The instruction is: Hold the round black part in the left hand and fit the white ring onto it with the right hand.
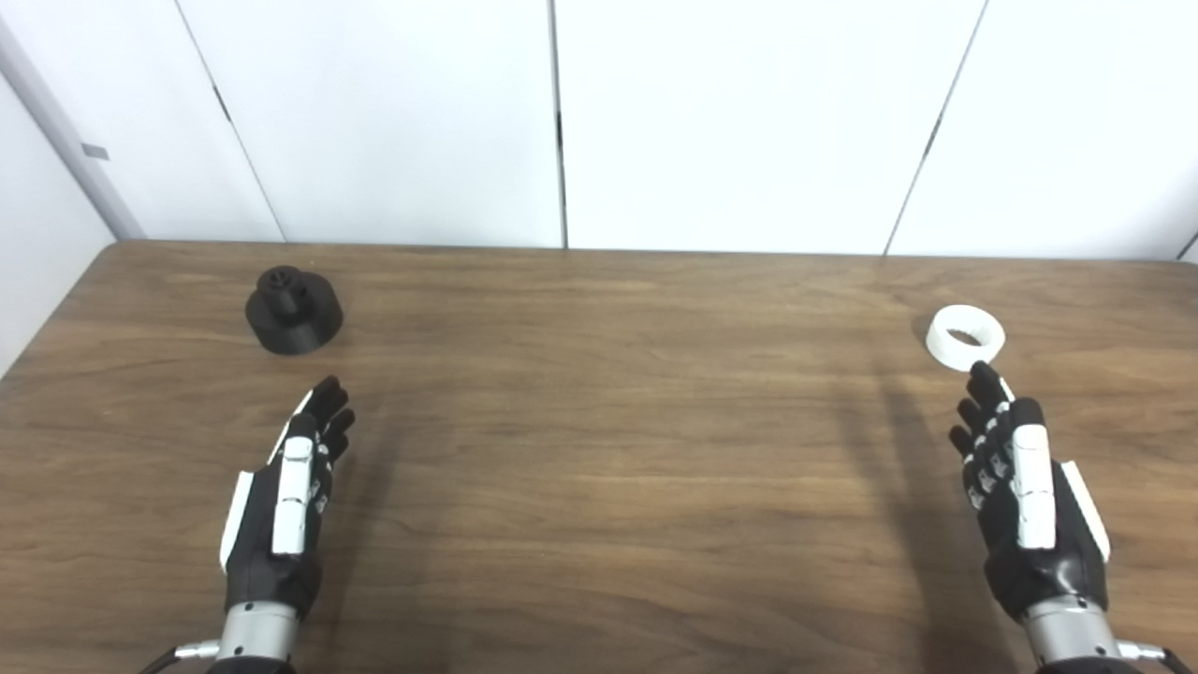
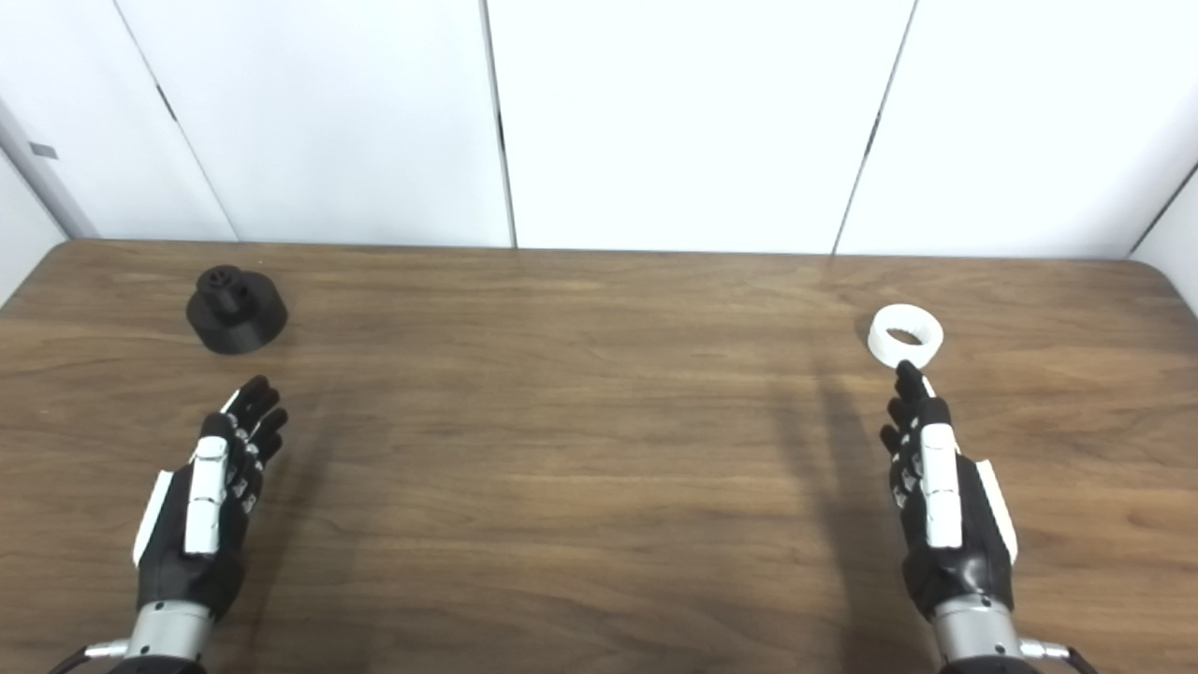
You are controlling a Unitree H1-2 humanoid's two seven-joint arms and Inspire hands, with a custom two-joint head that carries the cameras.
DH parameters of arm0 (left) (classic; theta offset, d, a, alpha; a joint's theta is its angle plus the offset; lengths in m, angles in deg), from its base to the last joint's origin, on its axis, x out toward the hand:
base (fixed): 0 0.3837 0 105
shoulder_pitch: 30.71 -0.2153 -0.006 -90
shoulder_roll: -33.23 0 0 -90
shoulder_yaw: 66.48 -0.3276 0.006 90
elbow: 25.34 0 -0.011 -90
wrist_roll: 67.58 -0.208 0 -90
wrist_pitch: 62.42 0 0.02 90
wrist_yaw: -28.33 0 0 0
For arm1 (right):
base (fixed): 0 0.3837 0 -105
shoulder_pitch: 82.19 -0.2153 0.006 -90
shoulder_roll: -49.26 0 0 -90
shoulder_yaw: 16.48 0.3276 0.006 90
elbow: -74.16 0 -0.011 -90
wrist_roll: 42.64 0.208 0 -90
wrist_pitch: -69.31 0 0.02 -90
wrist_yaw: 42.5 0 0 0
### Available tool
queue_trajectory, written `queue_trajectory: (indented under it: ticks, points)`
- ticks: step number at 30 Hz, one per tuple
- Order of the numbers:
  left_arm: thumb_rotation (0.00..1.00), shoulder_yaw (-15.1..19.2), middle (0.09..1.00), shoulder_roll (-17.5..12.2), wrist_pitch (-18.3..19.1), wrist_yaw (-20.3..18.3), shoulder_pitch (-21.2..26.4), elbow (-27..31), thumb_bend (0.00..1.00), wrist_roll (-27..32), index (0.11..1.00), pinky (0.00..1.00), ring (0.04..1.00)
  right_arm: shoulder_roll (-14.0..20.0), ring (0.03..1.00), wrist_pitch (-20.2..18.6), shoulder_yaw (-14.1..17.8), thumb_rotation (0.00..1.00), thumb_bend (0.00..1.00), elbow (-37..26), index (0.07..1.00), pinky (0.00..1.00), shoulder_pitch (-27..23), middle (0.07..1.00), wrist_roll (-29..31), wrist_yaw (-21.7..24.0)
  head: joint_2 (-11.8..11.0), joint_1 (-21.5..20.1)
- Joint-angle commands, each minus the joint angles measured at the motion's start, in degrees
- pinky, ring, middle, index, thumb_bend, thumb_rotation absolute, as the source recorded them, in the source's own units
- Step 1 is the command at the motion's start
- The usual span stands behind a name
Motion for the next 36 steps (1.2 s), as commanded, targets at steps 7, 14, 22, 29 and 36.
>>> queue_trajectory:
  ticks: [7,14,22,29,36]
  points:
    - [0.91,-0.2,0.949,0.0,-1.8,-0.1,0.5,1.2,0.54,0.1,0.932,0.98,0.948,7.7,1.0,1.9,-0.3,1.0,0.44,-1.2,0.964,1.0,4.9,0.998,0.3,0.7,-0.2,0.6]
    - [0.94,-1.0,0.95,0.6,-2.1,0.4,0.1,1.1,0.52,-1.3,0.929,0.97,0.942,7.9,1.0,2.8,0.3,1.0,0.42,-0.4,0.961,1.0,4.8,1.0,0.8,0.8,-1.5,6.4]
    - [0.92,-2.8,0.955,1.9,-3.5,0.7,-0.2,-0.2,0.56,-3.0,0.93,0.99,0.951,8.7,1.0,2.0,1.0,1.0,0.45,0.0,0.973,1.0,4.5,1.0,1.1,1.9,-5.4,15.1]
    - [0.92,-4.6,0.95,3.0,-6.2,2.0,-0.2,-2.5,0.5,-5.1,0.938,0.99,0.948,8.8,0.995,4.5,2.0,1.0,0.46,2.6,0.945,1.0,3.9,0.977,2.6,2.8,-9.4,20.1]
    - [0.89,-6.3,0.931,3.7,-9.7,4.3,0.5,-6.1,0.49,-7.8,0.915,0.97,0.922,9.5,0.959,6.7,2.9,1.0,0.43,6.2,0.907,1.0,3.0,0.942,4.0,3.6,-13.6,23.3]
